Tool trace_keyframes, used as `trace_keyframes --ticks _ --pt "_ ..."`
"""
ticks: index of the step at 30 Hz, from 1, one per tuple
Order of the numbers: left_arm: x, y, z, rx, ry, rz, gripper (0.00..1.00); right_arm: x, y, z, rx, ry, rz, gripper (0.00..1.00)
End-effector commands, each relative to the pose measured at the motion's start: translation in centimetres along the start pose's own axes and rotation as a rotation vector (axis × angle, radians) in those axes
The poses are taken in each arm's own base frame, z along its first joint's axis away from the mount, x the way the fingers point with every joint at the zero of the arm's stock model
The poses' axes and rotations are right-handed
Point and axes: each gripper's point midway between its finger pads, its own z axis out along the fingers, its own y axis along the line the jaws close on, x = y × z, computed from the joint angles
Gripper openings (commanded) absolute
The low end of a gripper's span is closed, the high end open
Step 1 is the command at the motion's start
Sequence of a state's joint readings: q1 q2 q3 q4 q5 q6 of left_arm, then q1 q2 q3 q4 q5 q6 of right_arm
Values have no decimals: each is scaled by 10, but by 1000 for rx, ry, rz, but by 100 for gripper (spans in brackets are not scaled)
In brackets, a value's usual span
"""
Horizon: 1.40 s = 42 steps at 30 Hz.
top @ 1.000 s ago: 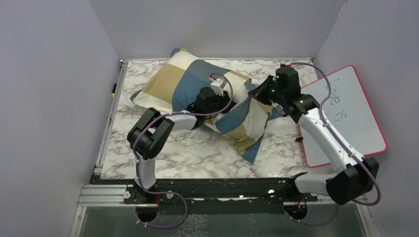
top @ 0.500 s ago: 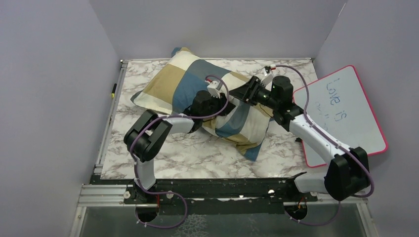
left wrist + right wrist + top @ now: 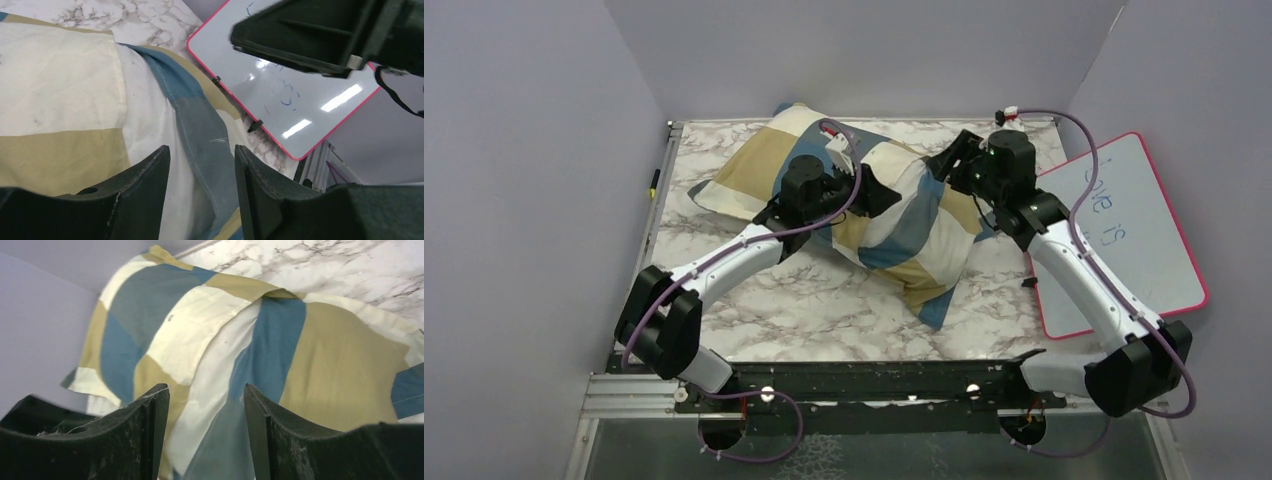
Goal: Put the pillow into the pillowcase
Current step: Stuff the pillow into the pillowcase.
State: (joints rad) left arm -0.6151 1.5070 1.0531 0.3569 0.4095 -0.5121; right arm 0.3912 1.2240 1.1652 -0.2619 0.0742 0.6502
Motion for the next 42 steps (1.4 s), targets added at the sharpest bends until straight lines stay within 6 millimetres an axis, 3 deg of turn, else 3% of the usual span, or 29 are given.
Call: trace_keyframes --ticks 1,4,9,11,14,16,19,21,26,30,32,35,39,42 --pt "26 -13 -5 43 107 40 54 16 -28 21 141 105 -136 59" --pt "44 -12 1 40 155 47 55 28 -22 39 110 183 -153 52" --pt "80 -8 17 34 252 60 54 42 -31 61 167 265 -166 43" --pt "90 -10 19 52 283 41 39 49 -43 66 220 297 -188 43" --pt "82 -16 13 40 269 45 0 49 -54 72 275 301 -220 43" --pt "61 -17 3 -20 229 84 0 41 -50 78 272 294 -234 39" --pt "39 0 -16 -181 172 127 0 32 -38 89 248 286 -235 6" --pt "40 17 -29 -265 153 123 0 25 -28 94 221 278 -226 0" --pt "65 37 -43 -320 190 64 0 -13 14 94 82 132 -172 0" --pt "77 43 -51 -349 223 55 0 -50 28 85 60 -20 -119 0" --pt "79 45 -53 -356 225 52 0 -58 36 83 1 -102 -90 0" --pt "77 47 -56 -365 215 55 0 -47 50 88 -147 -151 -53 4" --pt "69 50 -58 -372 190 51 0 -8 50 101 -218 -34 -27 38" --pt "65 52 -59 -378 176 38 0 10 42 99 -210 16 -4 47"
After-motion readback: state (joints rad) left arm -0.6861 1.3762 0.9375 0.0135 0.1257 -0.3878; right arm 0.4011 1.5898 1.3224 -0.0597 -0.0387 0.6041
